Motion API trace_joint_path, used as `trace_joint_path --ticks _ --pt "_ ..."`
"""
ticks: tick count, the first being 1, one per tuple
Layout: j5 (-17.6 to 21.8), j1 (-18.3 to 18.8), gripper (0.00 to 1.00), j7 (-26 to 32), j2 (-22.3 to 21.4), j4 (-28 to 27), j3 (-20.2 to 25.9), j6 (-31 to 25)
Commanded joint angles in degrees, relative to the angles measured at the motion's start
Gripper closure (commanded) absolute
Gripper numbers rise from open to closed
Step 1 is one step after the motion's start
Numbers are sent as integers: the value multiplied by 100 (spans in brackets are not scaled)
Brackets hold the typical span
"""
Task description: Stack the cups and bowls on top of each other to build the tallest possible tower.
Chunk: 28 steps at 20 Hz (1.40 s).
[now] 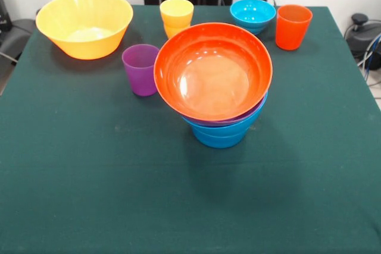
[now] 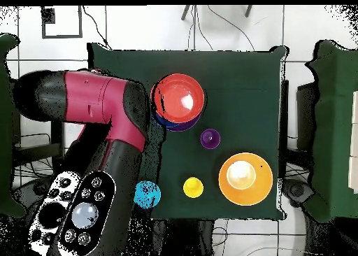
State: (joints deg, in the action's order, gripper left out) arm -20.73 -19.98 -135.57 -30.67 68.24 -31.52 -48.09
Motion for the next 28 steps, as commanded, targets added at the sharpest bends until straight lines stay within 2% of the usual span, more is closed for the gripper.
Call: trace_joint_path --ticks 1,9,16,22,28 --pt "41 -69 0 -1317 480 629 398 408" --pt "184 87 0 -941 453 567 353 328" --pt "353 347 0 -491 459 545 431 501" --pt "416 437 0 -329 494 587 539 373" --pt "503 508 0 -242 562 726 621 626"
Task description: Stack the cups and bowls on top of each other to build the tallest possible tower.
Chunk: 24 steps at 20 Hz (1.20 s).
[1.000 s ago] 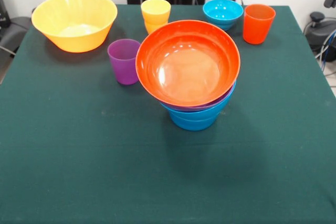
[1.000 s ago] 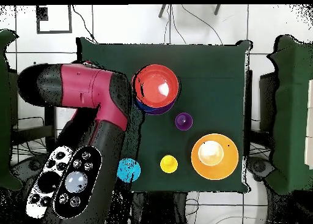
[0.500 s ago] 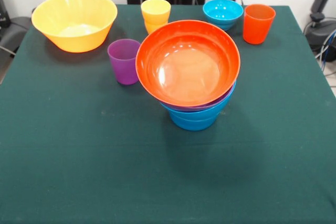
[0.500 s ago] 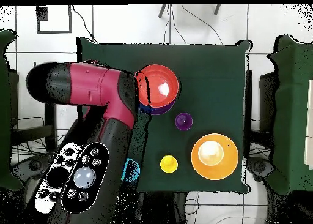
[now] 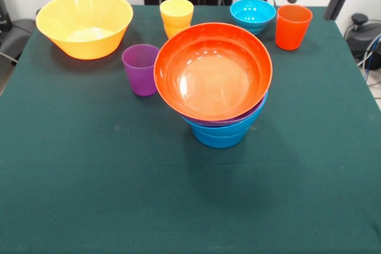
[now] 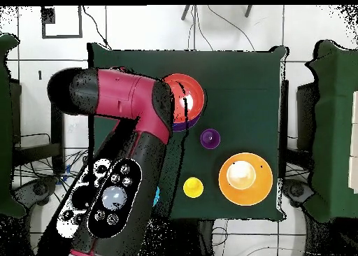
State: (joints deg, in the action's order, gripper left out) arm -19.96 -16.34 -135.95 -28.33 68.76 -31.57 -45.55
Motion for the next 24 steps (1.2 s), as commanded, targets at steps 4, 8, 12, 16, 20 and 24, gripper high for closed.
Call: trace_joint_path --ticks 4,8,12,16,20,24 --pt "439 170 0 -142 302 794 698 372" --pt "467 200 0 -71 265 841 717 372" --pt "548 314 0 164 168 808 715 222" --pt "655 474 0 462 -20 872 752 131" --pt "769 721 0 816 -215 943 846 72" --pt "914 1039 0 1123 -368 982 1028 37"
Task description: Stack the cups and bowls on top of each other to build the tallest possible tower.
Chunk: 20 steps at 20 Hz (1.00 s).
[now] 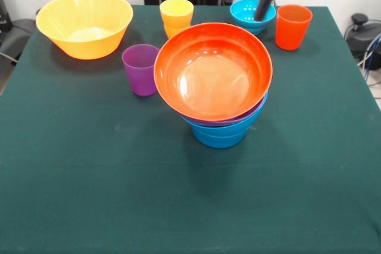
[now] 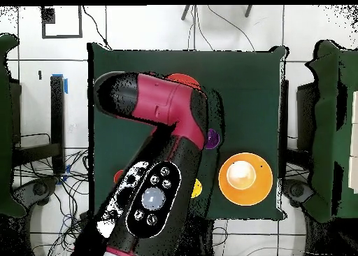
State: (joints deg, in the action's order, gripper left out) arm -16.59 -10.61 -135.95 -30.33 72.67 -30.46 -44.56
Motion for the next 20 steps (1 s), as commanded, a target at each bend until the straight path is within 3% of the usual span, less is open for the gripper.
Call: trace_joint_path --ticks 1,14,20 --pt "621 546 0 1189 -207 600 965 -75" --pt "1233 1634 0 2037 -937 1184 1774 -23" --pt "1514 2187 0 2160 -876 1394 2261 457"
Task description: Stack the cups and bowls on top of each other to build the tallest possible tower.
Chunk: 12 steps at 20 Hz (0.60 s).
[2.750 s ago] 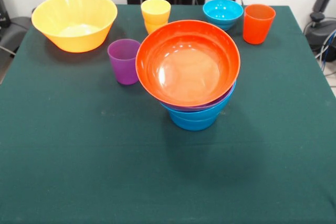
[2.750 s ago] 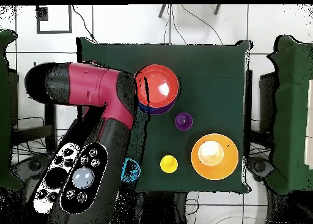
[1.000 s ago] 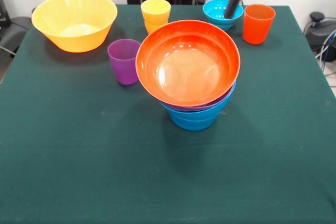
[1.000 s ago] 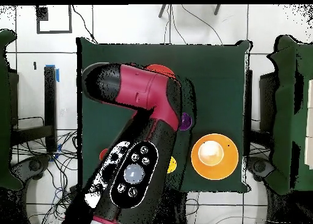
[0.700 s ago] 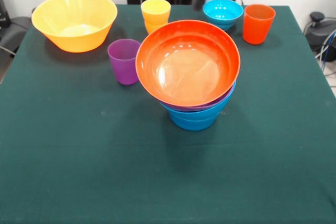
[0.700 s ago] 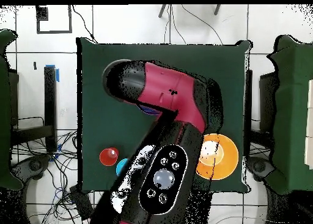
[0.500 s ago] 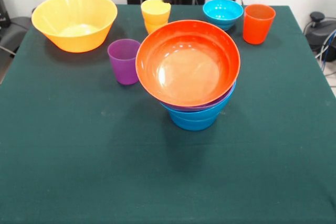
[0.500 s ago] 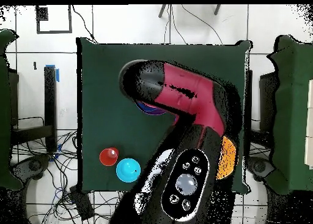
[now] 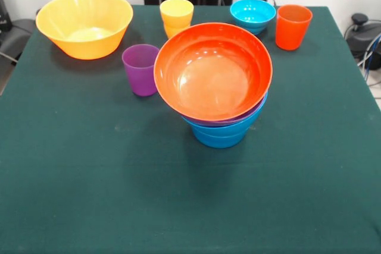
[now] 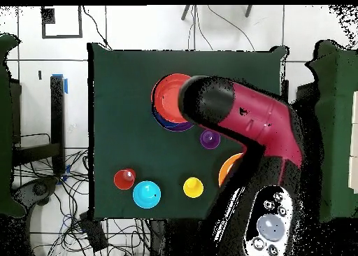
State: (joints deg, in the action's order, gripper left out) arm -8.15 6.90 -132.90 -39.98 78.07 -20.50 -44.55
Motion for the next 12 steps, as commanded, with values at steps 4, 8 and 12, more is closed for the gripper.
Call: trace_joint_path --ticks 4,8,12 --pt "825 746 0 1804 162 1075 1601 857" --pt "1023 1014 0 1782 123 1323 1887 1138" --pt "1279 1297 0 1824 112 1440 2189 1339"
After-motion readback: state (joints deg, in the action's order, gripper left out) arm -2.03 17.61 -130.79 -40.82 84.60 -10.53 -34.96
